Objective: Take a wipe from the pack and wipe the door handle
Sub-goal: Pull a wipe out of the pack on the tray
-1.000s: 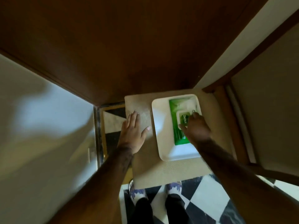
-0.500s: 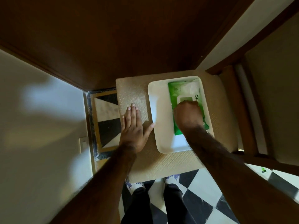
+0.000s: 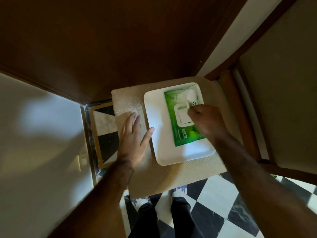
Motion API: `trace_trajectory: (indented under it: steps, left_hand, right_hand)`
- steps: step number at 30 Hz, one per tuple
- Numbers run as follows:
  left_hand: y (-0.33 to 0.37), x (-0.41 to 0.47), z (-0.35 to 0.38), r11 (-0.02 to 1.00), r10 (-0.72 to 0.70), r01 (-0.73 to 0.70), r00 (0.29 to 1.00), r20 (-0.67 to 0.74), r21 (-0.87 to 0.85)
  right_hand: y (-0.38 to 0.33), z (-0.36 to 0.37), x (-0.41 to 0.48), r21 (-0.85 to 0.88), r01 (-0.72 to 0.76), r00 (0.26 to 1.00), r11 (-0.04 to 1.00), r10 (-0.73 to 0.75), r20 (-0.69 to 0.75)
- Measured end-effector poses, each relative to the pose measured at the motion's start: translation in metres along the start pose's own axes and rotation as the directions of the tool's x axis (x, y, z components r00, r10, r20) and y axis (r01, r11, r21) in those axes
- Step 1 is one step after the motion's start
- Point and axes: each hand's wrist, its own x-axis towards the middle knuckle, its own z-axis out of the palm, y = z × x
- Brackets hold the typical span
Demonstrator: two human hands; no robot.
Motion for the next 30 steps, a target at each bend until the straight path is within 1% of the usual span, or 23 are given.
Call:
trace_trajectory:
  steps: [1,2,3,4,6,7,10,12,13,15,16,18,19,20,21,22,23,24,25,26,27,28,30]
  left_hand:
    - [0.009,0.002,0.001,0.997,0.073,-0.074,0.996,-0.047,-0.036]
    - [0.020,0.005,0.003,0.985,0.157,-0.162,0.984,-0.084,-0.057]
    - [0.033,0.009,0.009,0.967,0.237,-0.246,0.965,-0.113,-0.065]
    - [0.044,0.016,0.013,0.949,0.299,-0.309,0.944,-0.137,-0.061]
    - [0.067,0.032,0.023,0.928,0.367,-0.372,0.920,-0.139,-0.014]
    - [0.077,0.041,0.029,0.923,0.385,-0.383,0.915,-0.124,0.037]
    - [0.098,0.064,0.040,0.879,0.422,-0.410,0.907,0.001,0.244]
    - [0.109,0.071,0.041,0.818,0.393,-0.396,0.914,0.098,0.417]
    - [0.114,0.073,0.042,0.791,0.377,-0.387,0.918,0.120,0.474]
    - [0.123,0.075,0.043,0.810,0.326,-0.344,0.937,0.124,0.474]
    - [0.125,0.077,0.045,0.847,0.288,-0.312,0.950,0.121,0.431]
    - [0.128,0.079,0.045,0.946,0.172,-0.195,0.979,0.108,0.257]
    - [0.126,0.081,0.045,0.987,0.088,-0.099,0.992,0.091,0.129]
    - [0.124,0.082,0.042,0.999,-0.014,0.016,0.998,0.063,-0.034]
    - [0.123,0.082,0.038,0.965,-0.134,0.137,0.991,0.029,-0.222]
    - [0.122,0.081,0.032,0.876,-0.267,0.245,0.964,0.007,-0.416]
    - [0.120,0.080,0.024,0.738,-0.387,0.321,0.922,0.017,-0.594]
    - [0.118,0.079,0.016,0.592,-0.468,0.356,0.882,0.051,-0.723]
    - [0.116,0.079,0.009,0.470,-0.504,0.360,0.859,0.090,-0.806]
    - [0.113,0.079,0.002,0.387,-0.510,0.351,0.852,0.119,-0.853]
    - [0.109,0.079,-0.003,0.339,-0.499,0.336,0.856,0.135,-0.879]
    - [0.105,0.079,-0.007,0.321,-0.478,0.320,0.867,0.139,-0.892]
    - [0.100,0.077,-0.011,0.326,-0.425,0.284,0.896,0.129,-0.902]
  right_hand:
    - [0.008,-0.006,-0.001,0.246,-0.109,0.994,0.963,0.105,0.027]
    - [0.017,-0.011,0.000,0.441,-0.210,0.977,0.873,0.206,0.058]
    - [0.026,-0.014,0.000,0.569,-0.283,0.955,0.772,0.279,0.096]
    - [0.032,-0.016,0.001,0.653,-0.316,0.942,0.688,0.308,0.131]
    - [0.036,-0.018,0.000,0.740,-0.338,0.933,0.582,0.311,0.181]
    - [0.036,-0.019,-0.001,0.758,-0.339,0.933,0.558,0.304,0.193]
    - [0.040,-0.021,-0.002,0.775,-0.322,0.943,0.543,0.260,0.209]
    - [0.044,-0.019,-0.001,0.792,-0.306,0.950,0.529,0.226,0.216]
    - [0.045,-0.017,0.000,0.795,-0.303,0.951,0.526,0.221,0.217]
    - [0.046,-0.013,0.001,0.791,-0.283,0.956,0.543,0.227,0.187]
    - [0.047,-0.011,0.001,0.779,-0.267,0.960,0.567,0.229,0.162]
    - [0.050,-0.006,0.000,0.712,-0.202,0.976,0.673,0.196,0.092]
    - [0.048,-0.005,0.000,0.661,-0.149,0.987,0.735,0.151,0.055]
    - [0.046,-0.003,-0.001,0.610,-0.091,0.995,0.787,0.096,0.025]
    - [0.042,-0.002,-0.003,0.561,-0.028,1.000,0.827,0.029,0.009]
    - [0.039,0.001,-0.004,0.491,0.047,0.999,0.870,-0.048,-0.011]
    - [0.037,0.004,-0.006,0.378,0.145,0.989,0.914,-0.140,-0.042]
    - [0.036,0.010,-0.007,0.239,0.245,0.969,0.940,-0.236,-0.069]
    - [0.037,0.017,-0.007,0.099,0.315,0.948,0.944,-0.310,-0.070]
    - [0.036,0.023,-0.008,-0.020,0.357,0.933,0.934,-0.358,-0.047]
    - [0.035,0.028,-0.008,-0.113,0.372,0.927,0.921,-0.374,0.004]
    - [0.035,0.032,-0.009,-0.196,0.383,0.923,0.903,-0.381,0.051]
    - [0.033,0.036,-0.014,-0.335,0.388,0.921,0.859,-0.380,0.091]
